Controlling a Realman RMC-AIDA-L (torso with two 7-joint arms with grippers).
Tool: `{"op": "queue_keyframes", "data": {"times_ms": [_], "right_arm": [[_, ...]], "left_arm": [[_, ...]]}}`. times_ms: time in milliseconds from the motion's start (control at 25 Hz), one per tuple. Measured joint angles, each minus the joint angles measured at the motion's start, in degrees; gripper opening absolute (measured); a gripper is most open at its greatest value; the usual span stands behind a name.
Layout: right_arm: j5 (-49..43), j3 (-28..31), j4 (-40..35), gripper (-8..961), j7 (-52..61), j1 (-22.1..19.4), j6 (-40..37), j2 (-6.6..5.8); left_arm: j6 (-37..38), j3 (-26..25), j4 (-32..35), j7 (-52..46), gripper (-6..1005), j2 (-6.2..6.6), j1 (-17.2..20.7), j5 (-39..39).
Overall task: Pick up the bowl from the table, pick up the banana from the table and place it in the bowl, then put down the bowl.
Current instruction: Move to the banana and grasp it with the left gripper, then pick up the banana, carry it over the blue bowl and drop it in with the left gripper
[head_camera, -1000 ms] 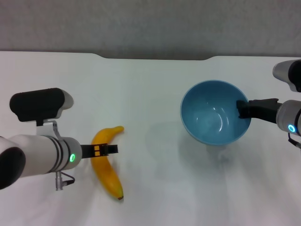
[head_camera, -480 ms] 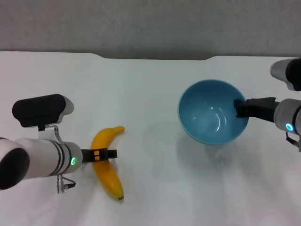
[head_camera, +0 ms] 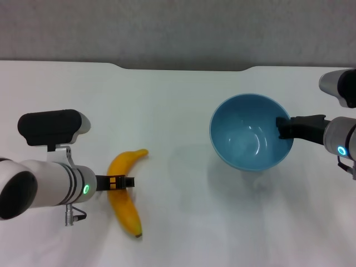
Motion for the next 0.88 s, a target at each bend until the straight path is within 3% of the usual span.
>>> {"op": "queue_keyframes", "data": {"times_ms": [560, 720, 880], "right_arm": [[0.1, 0.0, -0.2, 43, 0.0, -0.1, 0.0, 0.04], [0.1, -0.1, -0.6, 43, 0.1, -0.3, 0.1, 0.05], [2.5, -1.8, -1.4, 44, 0.2, -0.2, 0.4, 0.09]], "left_arm": [[-0.4, -0.3, -1.3, 2.4, 542, 0.14, 0.2, -0.5], [-1.1, -0.6, -6.0, 3.2, 542, 0.31, 2.0, -0.3], [-3.7, -2.5, -15.9, 7.0, 542, 0.42, 5.6, 0.0]]}}
